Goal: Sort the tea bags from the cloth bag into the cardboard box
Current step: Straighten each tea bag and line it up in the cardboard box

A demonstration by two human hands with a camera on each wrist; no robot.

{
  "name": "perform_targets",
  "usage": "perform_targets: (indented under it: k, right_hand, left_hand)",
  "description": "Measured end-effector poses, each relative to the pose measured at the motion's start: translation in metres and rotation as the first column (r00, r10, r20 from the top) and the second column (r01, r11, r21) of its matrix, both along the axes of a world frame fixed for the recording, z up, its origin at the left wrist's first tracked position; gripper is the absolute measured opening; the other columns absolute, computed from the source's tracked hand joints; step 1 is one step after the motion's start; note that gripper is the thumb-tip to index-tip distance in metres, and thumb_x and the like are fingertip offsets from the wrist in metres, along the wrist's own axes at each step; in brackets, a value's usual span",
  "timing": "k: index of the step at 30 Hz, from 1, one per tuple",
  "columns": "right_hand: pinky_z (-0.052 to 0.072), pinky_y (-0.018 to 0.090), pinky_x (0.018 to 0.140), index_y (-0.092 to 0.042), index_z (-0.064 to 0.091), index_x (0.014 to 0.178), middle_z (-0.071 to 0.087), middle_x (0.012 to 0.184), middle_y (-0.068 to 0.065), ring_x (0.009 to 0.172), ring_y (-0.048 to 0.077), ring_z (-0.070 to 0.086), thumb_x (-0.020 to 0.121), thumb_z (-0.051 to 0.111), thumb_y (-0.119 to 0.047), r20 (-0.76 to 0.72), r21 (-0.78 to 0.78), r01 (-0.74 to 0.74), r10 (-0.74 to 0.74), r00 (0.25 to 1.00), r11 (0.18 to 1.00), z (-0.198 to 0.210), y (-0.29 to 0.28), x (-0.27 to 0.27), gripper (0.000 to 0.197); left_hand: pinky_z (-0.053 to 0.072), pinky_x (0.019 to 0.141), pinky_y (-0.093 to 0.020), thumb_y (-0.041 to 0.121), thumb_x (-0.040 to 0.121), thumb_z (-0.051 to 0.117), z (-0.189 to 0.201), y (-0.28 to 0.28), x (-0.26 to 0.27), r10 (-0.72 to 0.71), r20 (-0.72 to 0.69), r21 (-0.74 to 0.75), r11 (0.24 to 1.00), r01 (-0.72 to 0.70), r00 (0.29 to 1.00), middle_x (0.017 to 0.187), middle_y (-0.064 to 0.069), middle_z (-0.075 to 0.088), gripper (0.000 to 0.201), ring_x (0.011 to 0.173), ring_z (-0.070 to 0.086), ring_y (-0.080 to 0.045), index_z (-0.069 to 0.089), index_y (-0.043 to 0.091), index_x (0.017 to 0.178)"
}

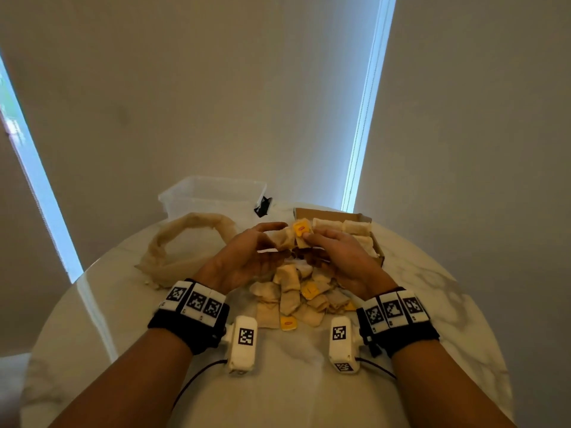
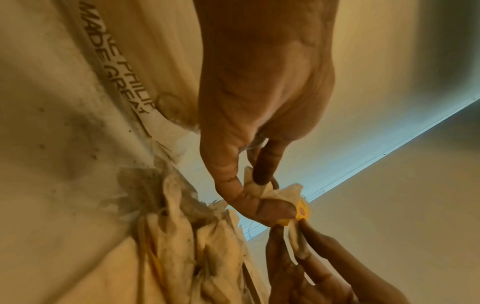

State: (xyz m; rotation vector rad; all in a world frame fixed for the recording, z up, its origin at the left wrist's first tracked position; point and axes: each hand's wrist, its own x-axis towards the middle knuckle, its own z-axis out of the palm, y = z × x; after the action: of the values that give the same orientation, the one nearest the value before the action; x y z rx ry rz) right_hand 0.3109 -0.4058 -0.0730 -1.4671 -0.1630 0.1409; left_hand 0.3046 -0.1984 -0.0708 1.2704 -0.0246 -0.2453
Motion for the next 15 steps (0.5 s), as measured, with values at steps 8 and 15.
perform_targets:
  k: [8,15]
  right_hand:
    - [0.06,0.034,0.092,-0.019,0.081,0.113,0.082,0.104,0.0,0.105,0.022,0.076,0.097,0.076,-0.026,0.136,-0.23,0.002,0.03,0.99,0.973,0.004,0.007,-0.009,0.018]
    - [0.06,0.016,0.075,-0.022,0.08,0.117,0.082,0.103,-0.006,0.097,0.01,0.078,0.092,0.082,-0.021,0.226,-0.32,0.099,-0.025,0.974,0.942,0.023,-0.012,-0.017,0.025]
  left_hand:
    - [0.063,0.085,-0.037,0.049,0.098,0.068,0.005,-0.004,-0.006,-0.022,0.049,0.168,0.986,0.014,0.999,0.119,-0.015,0.076,0.041,0.099,0.077,-0.027,0.072,0.017,0.124]
    - [0.061,0.073,-0.023,0.021,0.1,0.072,0.01,0.014,-0.002,0.18,0.285,0.194,0.951,-0.24,0.941,0.109,-0.013,0.079,0.025,0.09,0.079,-0.019,0.071,0.012,0.123]
